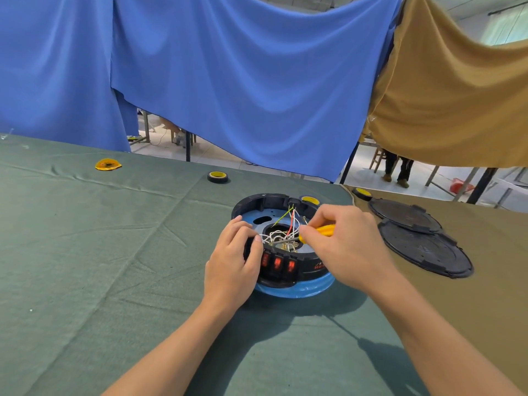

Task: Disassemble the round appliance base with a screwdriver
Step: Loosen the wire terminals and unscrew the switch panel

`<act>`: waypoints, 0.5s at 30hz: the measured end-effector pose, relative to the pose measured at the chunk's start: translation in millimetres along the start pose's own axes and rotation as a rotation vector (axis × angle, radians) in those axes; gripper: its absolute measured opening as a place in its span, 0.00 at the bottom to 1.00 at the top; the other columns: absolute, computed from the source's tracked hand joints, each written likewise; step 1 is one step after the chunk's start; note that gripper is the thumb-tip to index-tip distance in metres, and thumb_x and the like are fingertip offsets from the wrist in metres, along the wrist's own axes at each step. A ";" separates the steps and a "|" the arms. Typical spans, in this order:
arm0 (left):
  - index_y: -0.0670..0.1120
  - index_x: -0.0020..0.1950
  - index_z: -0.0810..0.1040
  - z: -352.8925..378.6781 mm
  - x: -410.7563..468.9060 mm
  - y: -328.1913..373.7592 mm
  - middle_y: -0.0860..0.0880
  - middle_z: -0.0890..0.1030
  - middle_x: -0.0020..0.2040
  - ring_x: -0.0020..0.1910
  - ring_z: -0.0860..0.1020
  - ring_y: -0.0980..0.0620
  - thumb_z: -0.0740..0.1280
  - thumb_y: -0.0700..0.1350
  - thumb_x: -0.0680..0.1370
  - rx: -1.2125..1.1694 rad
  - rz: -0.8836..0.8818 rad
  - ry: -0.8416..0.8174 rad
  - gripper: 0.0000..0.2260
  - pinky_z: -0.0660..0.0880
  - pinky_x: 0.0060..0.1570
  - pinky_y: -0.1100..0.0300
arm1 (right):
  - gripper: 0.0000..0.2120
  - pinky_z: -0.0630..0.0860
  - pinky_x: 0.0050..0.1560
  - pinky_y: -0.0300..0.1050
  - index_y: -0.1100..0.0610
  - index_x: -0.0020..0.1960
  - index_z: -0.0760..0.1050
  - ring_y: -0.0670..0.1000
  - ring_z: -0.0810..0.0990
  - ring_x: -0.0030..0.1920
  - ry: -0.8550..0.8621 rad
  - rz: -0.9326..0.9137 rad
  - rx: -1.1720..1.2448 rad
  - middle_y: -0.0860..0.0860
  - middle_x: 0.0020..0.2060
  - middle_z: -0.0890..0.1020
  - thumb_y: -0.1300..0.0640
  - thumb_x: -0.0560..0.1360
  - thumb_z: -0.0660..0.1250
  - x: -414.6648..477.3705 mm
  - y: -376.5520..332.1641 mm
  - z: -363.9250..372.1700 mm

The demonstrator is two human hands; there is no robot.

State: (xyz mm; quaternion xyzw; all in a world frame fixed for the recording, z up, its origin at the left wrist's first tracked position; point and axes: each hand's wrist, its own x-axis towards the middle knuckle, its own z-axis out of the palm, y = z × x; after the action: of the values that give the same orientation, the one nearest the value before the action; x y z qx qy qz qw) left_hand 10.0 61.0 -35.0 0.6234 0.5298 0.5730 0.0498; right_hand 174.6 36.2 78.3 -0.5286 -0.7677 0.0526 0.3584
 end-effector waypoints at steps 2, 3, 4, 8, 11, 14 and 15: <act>0.49 0.47 0.77 0.5 0.2 -0.6 0.59 0.77 0.53 0.69 0.67 0.62 0.63 0.44 0.81 -0.017 0.005 0.002 0.05 0.62 0.54 0.80 | 0.10 0.65 0.39 0.42 0.51 0.35 0.76 0.56 0.75 0.44 -0.055 0.013 0.004 0.45 0.32 0.78 0.51 0.74 0.69 3.5 -1.7 1.3; 0.49 0.47 0.77 0.8 0.5 -1.0 0.58 0.77 0.53 0.69 0.67 0.61 0.64 0.43 0.81 -0.032 0.008 0.000 0.05 0.62 0.57 0.77 | 0.10 0.65 0.39 0.42 0.51 0.34 0.76 0.56 0.75 0.45 -0.073 0.029 0.011 0.46 0.33 0.78 0.52 0.74 0.69 7.1 -2.6 -0.4; 0.50 0.46 0.77 1.0 0.8 -1.4 0.58 0.77 0.52 0.69 0.68 0.60 0.64 0.43 0.81 -0.051 0.010 -0.004 0.05 0.64 0.59 0.73 | 0.10 0.66 0.38 0.42 0.51 0.34 0.77 0.56 0.76 0.45 -0.094 0.046 0.019 0.47 0.32 0.78 0.52 0.73 0.70 11.5 -3.2 -3.5; 0.52 0.45 0.75 0.1 2.1 -2.6 0.59 0.77 0.51 0.70 0.68 0.58 0.64 0.42 0.80 -0.116 0.000 -0.014 0.06 0.67 0.64 0.62 | 0.10 0.71 0.38 0.43 0.53 0.34 0.78 0.52 0.75 0.44 -0.222 0.007 -0.033 0.48 0.32 0.79 0.54 0.73 0.71 27.4 -9.1 -14.3; 0.53 0.45 0.75 0.2 3.0 -2.4 0.61 0.77 0.51 0.69 0.68 0.60 0.62 0.47 0.79 -0.118 -0.011 -0.011 0.04 0.65 0.61 0.69 | 0.09 0.71 0.34 0.42 0.53 0.37 0.77 0.47 0.75 0.41 -0.303 -0.119 -0.210 0.48 0.35 0.79 0.53 0.75 0.68 31.7 -16.3 -14.3; 0.53 0.44 0.76 0.0 4.3 -3.3 0.61 0.78 0.51 0.68 0.68 0.62 0.61 0.49 0.78 -0.094 -0.026 -0.012 0.05 0.64 0.58 0.73 | 0.11 0.79 0.41 0.51 0.62 0.45 0.80 0.55 0.81 0.42 -0.488 -0.106 -0.328 0.57 0.36 0.83 0.58 0.76 0.61 38.7 -15.2 -18.2; 0.53 0.43 0.75 -0.4 5.1 -3.9 0.61 0.78 0.51 0.68 0.69 0.62 0.62 0.49 0.77 -0.095 -0.027 -0.012 0.05 0.64 0.58 0.74 | 0.12 0.80 0.43 0.53 0.63 0.47 0.80 0.56 0.81 0.43 -0.553 -0.082 -0.332 0.56 0.35 0.83 0.60 0.75 0.59 40.5 -13.3 -19.5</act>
State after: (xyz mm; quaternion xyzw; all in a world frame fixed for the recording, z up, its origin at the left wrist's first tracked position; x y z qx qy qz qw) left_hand 6.3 66.1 -34.1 0.6164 0.5100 0.5930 0.0906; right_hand 168.7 58.9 118.8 -0.5143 -0.8546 0.0537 0.0468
